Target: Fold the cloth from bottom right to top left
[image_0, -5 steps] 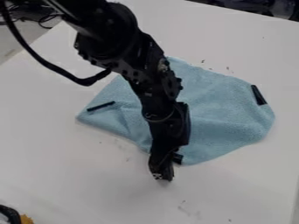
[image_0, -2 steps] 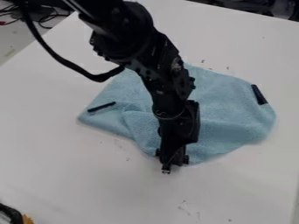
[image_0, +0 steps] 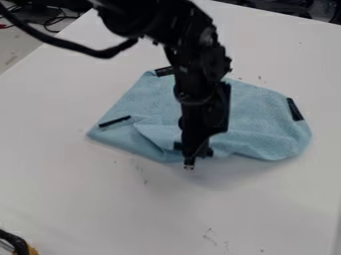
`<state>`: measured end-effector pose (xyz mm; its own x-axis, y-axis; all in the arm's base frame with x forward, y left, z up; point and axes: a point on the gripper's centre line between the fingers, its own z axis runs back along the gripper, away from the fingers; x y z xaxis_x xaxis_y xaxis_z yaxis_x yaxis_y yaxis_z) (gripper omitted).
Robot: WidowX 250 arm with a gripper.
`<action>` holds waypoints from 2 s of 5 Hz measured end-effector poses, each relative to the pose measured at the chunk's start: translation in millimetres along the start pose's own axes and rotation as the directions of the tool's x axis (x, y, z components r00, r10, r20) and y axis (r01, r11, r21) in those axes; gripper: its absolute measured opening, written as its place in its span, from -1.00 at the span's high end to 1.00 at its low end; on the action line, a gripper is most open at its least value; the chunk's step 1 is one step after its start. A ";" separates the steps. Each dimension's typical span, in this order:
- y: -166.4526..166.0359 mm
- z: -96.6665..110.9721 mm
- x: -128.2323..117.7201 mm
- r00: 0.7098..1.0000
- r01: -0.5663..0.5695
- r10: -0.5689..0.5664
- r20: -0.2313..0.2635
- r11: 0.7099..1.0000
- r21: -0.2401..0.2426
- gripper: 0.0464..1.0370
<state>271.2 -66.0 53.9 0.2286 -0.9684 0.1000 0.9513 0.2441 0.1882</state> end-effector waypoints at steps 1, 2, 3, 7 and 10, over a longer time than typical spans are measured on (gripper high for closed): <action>21.6 22.8 8.2 1.000 -0.011 0.011 -0.024 1.000 0.019 0.96; 59.8 41.9 20.4 0.997 -0.032 0.035 -0.076 0.999 0.042 0.97; 92.9 37.1 28.6 0.987 -0.068 0.071 -0.144 0.997 0.028 0.97; 198.7 -15.3 8.8 0.981 -0.158 0.160 -0.110 0.987 0.034 0.97; 213.0 -61.8 -1.2 0.973 -0.183 0.176 -0.147 0.982 -0.039 0.92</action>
<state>486.3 -16.2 33.5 0.4199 -0.9075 -0.0131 0.9007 0.4149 0.1289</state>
